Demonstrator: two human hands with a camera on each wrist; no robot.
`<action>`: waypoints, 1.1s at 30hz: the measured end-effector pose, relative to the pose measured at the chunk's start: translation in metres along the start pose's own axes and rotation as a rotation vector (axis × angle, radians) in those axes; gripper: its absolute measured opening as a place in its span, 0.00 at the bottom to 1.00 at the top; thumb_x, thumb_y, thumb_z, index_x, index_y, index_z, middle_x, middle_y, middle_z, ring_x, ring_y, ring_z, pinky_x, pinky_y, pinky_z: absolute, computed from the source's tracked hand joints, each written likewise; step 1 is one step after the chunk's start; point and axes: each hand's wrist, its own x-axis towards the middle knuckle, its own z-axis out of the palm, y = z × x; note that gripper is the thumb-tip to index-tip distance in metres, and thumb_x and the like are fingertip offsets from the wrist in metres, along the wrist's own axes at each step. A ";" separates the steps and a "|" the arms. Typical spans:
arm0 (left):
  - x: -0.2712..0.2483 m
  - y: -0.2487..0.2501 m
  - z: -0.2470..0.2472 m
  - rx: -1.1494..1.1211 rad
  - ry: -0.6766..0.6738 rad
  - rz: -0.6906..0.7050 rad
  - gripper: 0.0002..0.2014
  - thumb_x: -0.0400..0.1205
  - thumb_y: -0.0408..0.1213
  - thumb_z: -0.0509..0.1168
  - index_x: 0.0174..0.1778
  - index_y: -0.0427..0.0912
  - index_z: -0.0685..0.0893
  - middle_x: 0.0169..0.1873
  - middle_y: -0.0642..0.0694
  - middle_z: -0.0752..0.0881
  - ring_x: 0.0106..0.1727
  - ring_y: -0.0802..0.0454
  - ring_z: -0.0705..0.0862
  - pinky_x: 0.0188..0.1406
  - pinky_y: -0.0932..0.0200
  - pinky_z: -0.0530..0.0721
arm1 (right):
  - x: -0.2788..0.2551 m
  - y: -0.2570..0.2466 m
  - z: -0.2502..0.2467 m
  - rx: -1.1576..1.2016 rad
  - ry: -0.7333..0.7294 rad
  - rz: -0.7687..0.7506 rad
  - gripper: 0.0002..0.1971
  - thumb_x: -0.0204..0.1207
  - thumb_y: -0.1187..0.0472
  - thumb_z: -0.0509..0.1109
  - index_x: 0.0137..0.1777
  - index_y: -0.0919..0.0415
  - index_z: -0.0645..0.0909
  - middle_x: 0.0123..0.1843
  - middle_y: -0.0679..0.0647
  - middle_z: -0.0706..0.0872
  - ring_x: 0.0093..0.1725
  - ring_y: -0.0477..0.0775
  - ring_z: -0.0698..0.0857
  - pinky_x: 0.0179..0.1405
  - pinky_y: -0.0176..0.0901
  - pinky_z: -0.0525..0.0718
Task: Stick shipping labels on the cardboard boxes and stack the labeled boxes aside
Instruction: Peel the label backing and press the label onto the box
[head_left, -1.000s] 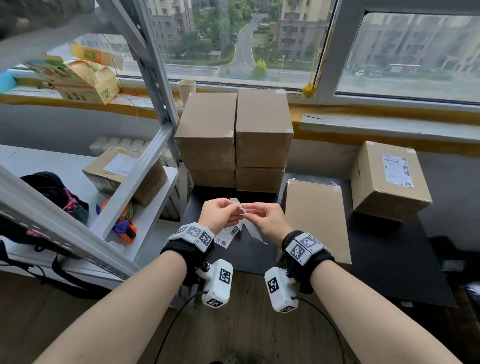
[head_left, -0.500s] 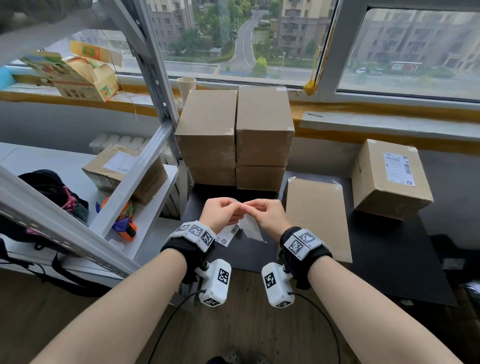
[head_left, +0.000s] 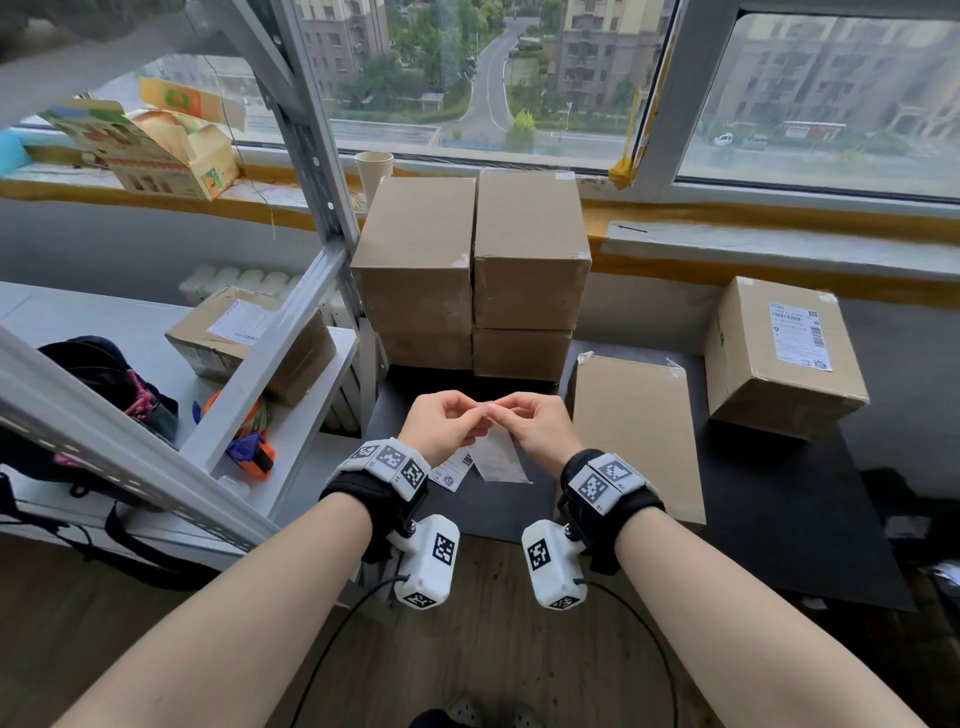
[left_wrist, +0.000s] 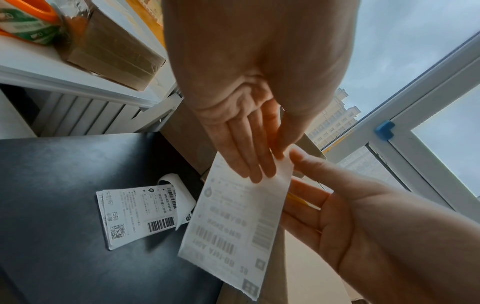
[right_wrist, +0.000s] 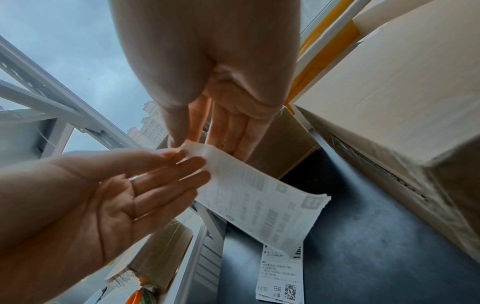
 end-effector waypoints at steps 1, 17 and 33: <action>0.000 -0.001 -0.001 0.032 -0.001 0.002 0.06 0.80 0.32 0.67 0.37 0.40 0.83 0.37 0.39 0.89 0.40 0.50 0.89 0.45 0.59 0.86 | 0.001 0.001 -0.001 -0.003 0.007 0.018 0.05 0.77 0.63 0.72 0.45 0.64 0.87 0.37 0.51 0.87 0.37 0.41 0.86 0.36 0.29 0.82; 0.008 -0.005 -0.006 0.139 0.118 0.000 0.04 0.79 0.29 0.68 0.39 0.36 0.84 0.31 0.44 0.85 0.33 0.52 0.85 0.32 0.66 0.86 | 0.002 -0.005 0.003 0.044 0.018 0.120 0.05 0.79 0.69 0.66 0.48 0.71 0.81 0.45 0.61 0.85 0.44 0.56 0.86 0.39 0.40 0.89; 0.023 -0.020 -0.051 0.106 0.404 -0.143 0.05 0.77 0.26 0.68 0.37 0.35 0.86 0.29 0.39 0.87 0.26 0.52 0.86 0.39 0.57 0.89 | 0.013 -0.001 -0.030 0.089 0.394 0.240 0.05 0.82 0.64 0.61 0.48 0.64 0.77 0.39 0.57 0.83 0.35 0.50 0.84 0.28 0.36 0.85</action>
